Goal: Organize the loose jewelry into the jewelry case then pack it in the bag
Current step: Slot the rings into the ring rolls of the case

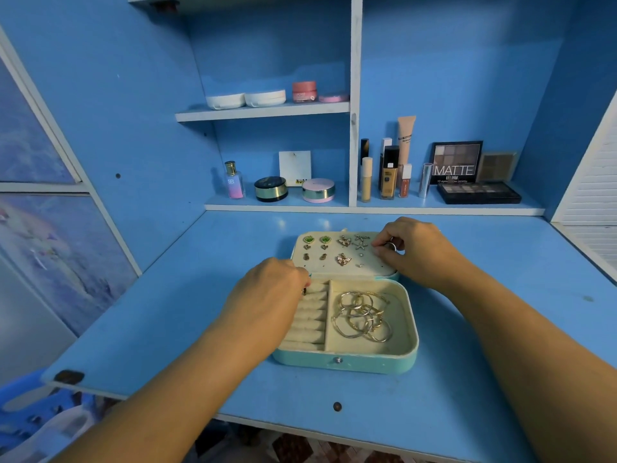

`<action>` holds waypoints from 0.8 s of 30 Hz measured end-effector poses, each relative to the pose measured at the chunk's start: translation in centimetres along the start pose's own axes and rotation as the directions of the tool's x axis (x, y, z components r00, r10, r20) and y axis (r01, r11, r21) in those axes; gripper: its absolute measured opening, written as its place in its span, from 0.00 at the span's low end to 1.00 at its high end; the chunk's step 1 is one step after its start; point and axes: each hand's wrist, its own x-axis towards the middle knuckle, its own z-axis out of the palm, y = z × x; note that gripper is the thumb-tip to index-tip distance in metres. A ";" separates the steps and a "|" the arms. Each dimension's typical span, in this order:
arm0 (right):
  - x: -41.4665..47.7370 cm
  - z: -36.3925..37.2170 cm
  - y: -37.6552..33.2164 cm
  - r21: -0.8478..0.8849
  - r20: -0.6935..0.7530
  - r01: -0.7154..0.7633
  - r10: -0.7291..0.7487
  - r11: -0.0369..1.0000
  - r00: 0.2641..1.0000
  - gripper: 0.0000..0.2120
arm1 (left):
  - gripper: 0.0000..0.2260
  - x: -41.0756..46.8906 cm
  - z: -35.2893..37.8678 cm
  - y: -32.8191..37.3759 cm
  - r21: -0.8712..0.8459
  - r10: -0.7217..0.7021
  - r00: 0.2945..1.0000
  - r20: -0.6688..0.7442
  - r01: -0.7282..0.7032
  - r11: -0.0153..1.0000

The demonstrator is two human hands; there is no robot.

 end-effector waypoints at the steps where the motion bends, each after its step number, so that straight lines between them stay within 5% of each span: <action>1: 0.0 0.0 0.0 -0.001 0.000 0.002 -0.002 1.000 1.000 0.04 | 0.21 -0.2 0.1 0.4 0.045 -0.006 1.000 -0.003 0.006 0.999; 5: 0.0 0.0 -0.1 0.004 -0.004 0.000 0.000 1.000 1.000 0.04 | 0.20 -0.3 0.2 1.3 0.215 -0.004 1.000 0.006 0.003 0.977; 8: -0.1 0.0 -0.1 0.004 -0.004 -0.004 0.004 1.000 1.000 0.04 | 0.17 -0.3 0.3 0.6 0.190 0.068 0.996 -0.053 -0.057 0.980; 12: -0.2 -0.2 -0.1 -0.012 -0.001 -0.024 0.024 1.000 1.000 0.04 | 0.07 -0.1 1.6 -2.7 -0.074 0.190 0.943 -0.275 -0.218 0.973; 15: -0.2 -0.2 0.0 0.003 -0.004 -0.077 0.077 0.997 0.997 0.14 | 0.19 -0.3 2.0 -5.7 -0.280 0.095 0.957 -0.274 -0.174 0.944; 24: -0.5 -0.8 -0.9 -0.082 0.072 -0.118 0.124 0.990 0.990 0.07 | 0.35 0.4 4.8 -9.3 -0.290 -0.122 0.992 0.043 0.129 0.948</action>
